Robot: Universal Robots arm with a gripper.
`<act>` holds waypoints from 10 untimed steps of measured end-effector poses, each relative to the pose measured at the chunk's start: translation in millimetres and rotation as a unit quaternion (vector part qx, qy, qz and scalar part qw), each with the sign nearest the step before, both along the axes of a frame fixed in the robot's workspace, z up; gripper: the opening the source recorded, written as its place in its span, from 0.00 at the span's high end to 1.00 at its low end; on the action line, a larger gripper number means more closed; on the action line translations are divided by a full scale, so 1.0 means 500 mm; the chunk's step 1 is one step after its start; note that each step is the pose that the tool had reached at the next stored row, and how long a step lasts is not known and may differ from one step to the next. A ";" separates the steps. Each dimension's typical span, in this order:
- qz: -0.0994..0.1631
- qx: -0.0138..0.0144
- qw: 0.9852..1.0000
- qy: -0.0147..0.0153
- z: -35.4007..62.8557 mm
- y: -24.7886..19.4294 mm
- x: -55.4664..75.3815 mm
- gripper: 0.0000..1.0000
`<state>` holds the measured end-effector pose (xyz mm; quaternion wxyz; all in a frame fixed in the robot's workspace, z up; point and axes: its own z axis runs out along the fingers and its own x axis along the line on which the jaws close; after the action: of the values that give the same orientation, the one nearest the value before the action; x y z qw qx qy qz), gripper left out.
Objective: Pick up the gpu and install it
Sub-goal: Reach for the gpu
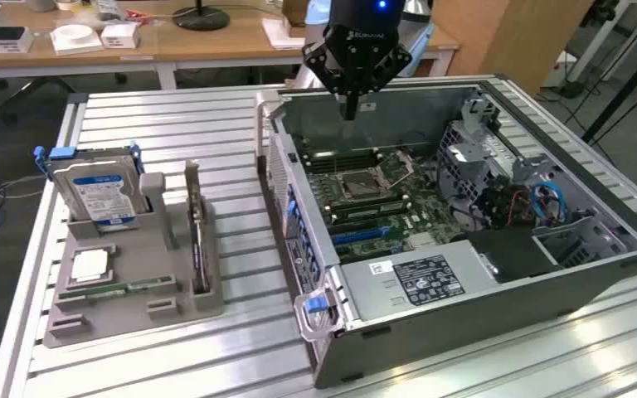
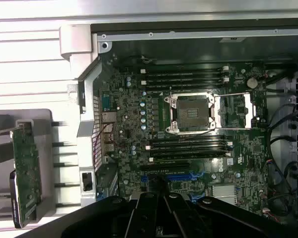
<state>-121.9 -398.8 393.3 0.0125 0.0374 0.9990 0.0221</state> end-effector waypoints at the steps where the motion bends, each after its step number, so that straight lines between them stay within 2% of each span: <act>1: 0.000 0.000 1.000 0.000 0.000 0.0000 0.000 0.89; 10: 0.000 0.000 1.000 0.000 0.000 0.0000 -0.003 0.89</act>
<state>-123.3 -398.8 393.3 0.0125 0.0374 0.9990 0.0221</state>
